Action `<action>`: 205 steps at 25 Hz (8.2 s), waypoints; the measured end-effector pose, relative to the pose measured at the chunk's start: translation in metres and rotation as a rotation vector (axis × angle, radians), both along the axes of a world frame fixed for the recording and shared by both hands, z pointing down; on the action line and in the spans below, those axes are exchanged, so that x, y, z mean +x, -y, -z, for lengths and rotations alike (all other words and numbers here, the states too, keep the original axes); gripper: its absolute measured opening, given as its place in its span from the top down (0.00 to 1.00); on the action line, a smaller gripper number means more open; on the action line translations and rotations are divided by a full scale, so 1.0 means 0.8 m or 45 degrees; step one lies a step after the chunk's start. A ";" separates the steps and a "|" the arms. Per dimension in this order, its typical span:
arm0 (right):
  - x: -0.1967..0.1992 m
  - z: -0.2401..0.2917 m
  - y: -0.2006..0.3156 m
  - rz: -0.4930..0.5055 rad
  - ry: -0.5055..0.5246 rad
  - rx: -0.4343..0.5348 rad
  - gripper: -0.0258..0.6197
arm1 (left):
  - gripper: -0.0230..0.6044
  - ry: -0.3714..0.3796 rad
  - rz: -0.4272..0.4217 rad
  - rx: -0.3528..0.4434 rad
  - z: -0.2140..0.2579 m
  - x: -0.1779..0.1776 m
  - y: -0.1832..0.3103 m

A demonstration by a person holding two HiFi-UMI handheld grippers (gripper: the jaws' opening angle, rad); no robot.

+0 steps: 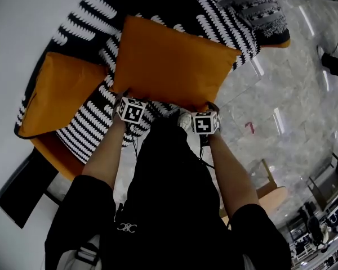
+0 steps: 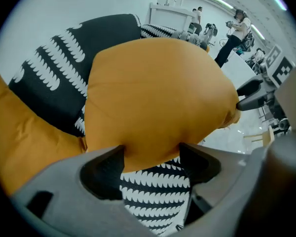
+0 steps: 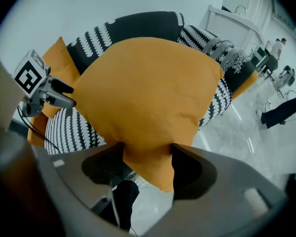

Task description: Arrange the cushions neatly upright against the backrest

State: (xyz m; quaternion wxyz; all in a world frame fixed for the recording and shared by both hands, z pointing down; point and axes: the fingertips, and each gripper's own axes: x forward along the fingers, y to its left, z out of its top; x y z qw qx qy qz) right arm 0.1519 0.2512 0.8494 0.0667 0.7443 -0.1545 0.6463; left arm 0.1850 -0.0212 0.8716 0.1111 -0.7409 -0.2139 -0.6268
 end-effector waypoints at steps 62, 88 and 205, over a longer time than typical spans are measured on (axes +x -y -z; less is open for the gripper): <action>0.151 0.272 -0.122 0.154 -0.522 0.071 0.95 | 0.91 -0.368 0.466 -0.386 0.291 0.002 -0.112; 0.440 0.260 -0.065 0.640 -0.327 0.023 0.95 | 0.90 -0.234 0.829 -0.453 0.281 0.161 -0.124; 0.541 0.735 0.127 0.511 -1.304 1.012 0.95 | 0.95 -1.409 0.846 -0.080 0.740 0.423 -0.093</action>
